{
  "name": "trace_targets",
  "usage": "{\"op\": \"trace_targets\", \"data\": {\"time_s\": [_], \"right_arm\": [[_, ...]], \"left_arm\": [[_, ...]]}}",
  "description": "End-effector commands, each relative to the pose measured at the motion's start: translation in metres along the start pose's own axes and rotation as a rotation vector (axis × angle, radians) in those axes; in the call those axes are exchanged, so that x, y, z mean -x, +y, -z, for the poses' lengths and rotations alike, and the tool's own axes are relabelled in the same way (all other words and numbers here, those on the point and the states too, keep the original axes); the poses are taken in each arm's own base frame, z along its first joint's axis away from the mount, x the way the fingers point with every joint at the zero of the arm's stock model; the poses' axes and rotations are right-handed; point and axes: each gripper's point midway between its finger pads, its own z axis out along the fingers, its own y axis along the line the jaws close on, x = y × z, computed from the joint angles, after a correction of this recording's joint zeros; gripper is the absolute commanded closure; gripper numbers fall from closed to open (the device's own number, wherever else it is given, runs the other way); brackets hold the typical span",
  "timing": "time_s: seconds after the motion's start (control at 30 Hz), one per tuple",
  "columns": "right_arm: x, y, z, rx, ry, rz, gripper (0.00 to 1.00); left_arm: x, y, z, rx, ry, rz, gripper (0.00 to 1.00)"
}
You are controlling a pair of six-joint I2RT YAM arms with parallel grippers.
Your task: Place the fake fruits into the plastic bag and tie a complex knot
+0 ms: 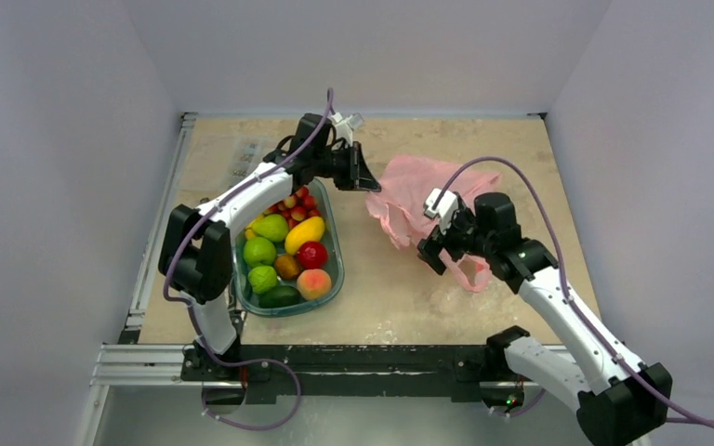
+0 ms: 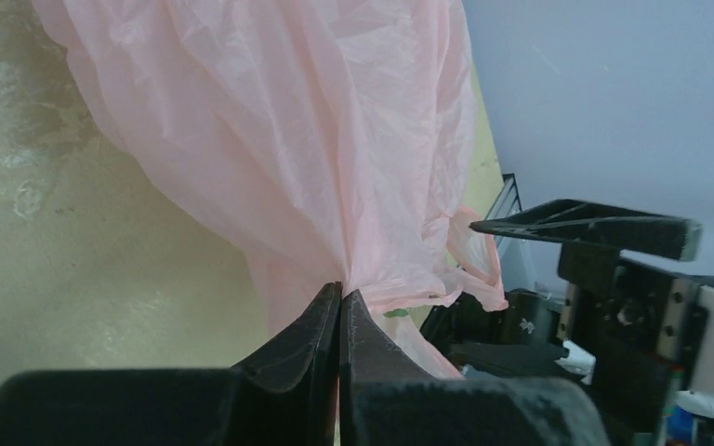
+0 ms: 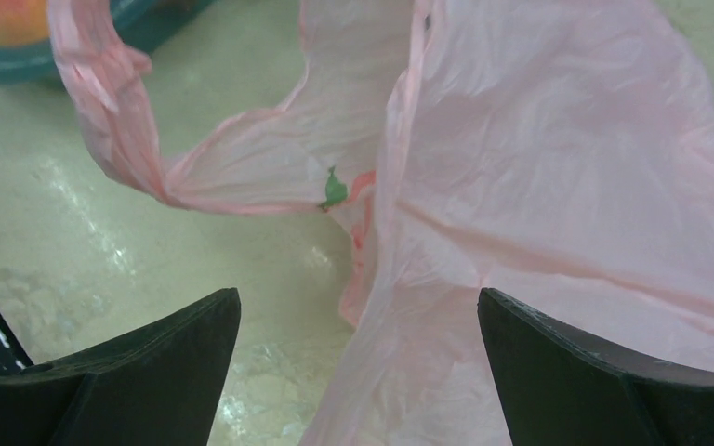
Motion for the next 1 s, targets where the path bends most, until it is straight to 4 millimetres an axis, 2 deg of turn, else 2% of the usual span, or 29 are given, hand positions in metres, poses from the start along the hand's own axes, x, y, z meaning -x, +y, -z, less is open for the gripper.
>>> {"op": "trace_targets", "data": {"time_s": [0.0, 0.03, 0.13, 0.17, 0.2, 0.27, 0.33, 0.4, 0.43, 0.53, 0.6, 0.67, 0.73, 0.77, 0.83, 0.9, 0.97], "right_arm": [[-0.010, -0.008, -0.006, -0.116, 0.024, 0.141, 0.01], [-0.016, -0.009, -0.008, -0.143, 0.042, 0.163, 0.01], [-0.023, -0.031, -0.006, -0.311, 0.094, 0.195, 0.01], [-0.025, -0.040, -0.003, -0.358, 0.112, 0.198, 0.02], [-0.029, -0.046, 0.001, -0.396, 0.138, 0.203, 0.08], [-0.039, -0.046, 0.003, -0.400, 0.185, 0.195, 0.28], [-0.049, -0.044, 0.006, -0.394, 0.232, 0.191, 0.55], [-0.049, -0.035, 0.006, -0.345, 0.238, 0.172, 0.95], [-0.044, -0.032, 0.006, -0.329, 0.220, 0.147, 1.00], [-0.018, -0.013, 0.004, -0.209, 0.132, 0.074, 1.00], [0.009, -0.003, 0.006, -0.127, 0.043, -0.019, 1.00], [0.035, 0.006, 0.009, -0.036, -0.036, -0.113, 1.00], [0.055, -0.003, 0.011, -0.038, -0.086, -0.240, 1.00], [0.065, -0.009, 0.014, -0.036, -0.112, -0.302, 1.00], [0.076, -0.015, 0.015, -0.010, -0.151, -0.440, 1.00], [0.086, -0.013, 0.014, 0.043, -0.186, -0.500, 1.00], [0.095, -0.010, 0.012, 0.092, -0.218, -0.542, 1.00]], "left_arm": [[0.010, -0.022, 0.008, -0.095, -0.029, 0.056, 1.00], [0.010, -0.021, 0.008, -0.094, -0.029, 0.059, 1.00], [0.007, -0.025, 0.012, -0.113, -0.019, 0.034, 1.00], [0.006, -0.025, 0.014, -0.115, -0.019, 0.024, 1.00], [0.005, -0.024, 0.017, -0.116, -0.018, 0.015, 1.00], [0.006, -0.020, 0.022, -0.122, -0.018, -0.006, 1.00], [0.012, -0.017, 0.029, -0.132, -0.021, -0.073, 1.00], [0.017, -0.014, 0.033, -0.147, 0.023, -0.177, 1.00], [0.020, -0.013, 0.033, -0.157, 0.050, -0.229, 1.00], [0.035, -0.003, 0.035, -0.113, 0.073, -0.412, 0.98], [0.058, 0.005, 0.037, -0.044, -0.008, -0.514, 0.69], [0.086, 0.003, 0.051, -0.006, -0.138, -0.559, 0.37], [0.109, -0.004, 0.071, 0.034, -0.252, -0.573, 0.07], [0.114, -0.009, 0.081, 0.055, -0.292, -0.583, 0.02], [0.115, -0.020, 0.105, 0.104, -0.369, -0.603, 0.00], [0.106, -0.026, 0.123, 0.149, -0.427, -0.592, 0.00], [0.089, -0.019, 0.134, 0.248, -0.442, -0.601, 0.00]]}}
